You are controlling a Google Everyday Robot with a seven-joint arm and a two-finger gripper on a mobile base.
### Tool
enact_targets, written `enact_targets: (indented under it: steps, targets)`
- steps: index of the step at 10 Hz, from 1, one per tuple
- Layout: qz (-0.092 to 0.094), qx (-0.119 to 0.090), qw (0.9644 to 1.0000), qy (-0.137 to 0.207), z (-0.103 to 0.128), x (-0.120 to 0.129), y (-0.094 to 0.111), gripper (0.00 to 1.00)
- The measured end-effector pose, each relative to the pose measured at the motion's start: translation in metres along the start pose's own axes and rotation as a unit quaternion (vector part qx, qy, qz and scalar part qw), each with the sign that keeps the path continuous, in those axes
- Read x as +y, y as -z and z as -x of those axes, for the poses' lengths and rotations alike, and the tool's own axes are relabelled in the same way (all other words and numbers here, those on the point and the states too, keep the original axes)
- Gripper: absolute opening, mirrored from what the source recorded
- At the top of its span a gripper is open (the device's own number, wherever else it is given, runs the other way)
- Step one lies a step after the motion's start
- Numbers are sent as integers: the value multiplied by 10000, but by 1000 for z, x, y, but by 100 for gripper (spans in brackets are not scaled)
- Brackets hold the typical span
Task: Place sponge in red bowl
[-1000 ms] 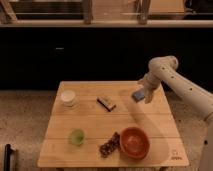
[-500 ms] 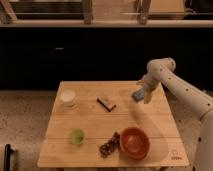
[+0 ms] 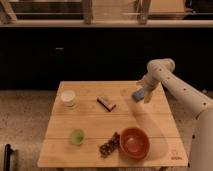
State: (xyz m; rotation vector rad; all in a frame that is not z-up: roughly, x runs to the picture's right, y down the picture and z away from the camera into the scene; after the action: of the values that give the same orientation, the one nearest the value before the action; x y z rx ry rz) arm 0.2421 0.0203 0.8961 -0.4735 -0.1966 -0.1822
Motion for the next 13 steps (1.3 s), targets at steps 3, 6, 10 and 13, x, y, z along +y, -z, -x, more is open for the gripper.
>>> enact_targets:
  steps: [3,6,10,13]
  targets:
    - [30,-46,10000,-20,-4,-1,-4,80]
    - [115,-84,9999,1,-8,-7,-19,80]
    - [178,-137,9997,-21,-11,-12,-26,80]
    - [235,-173,9996,-55,-13,-14,-33,80]
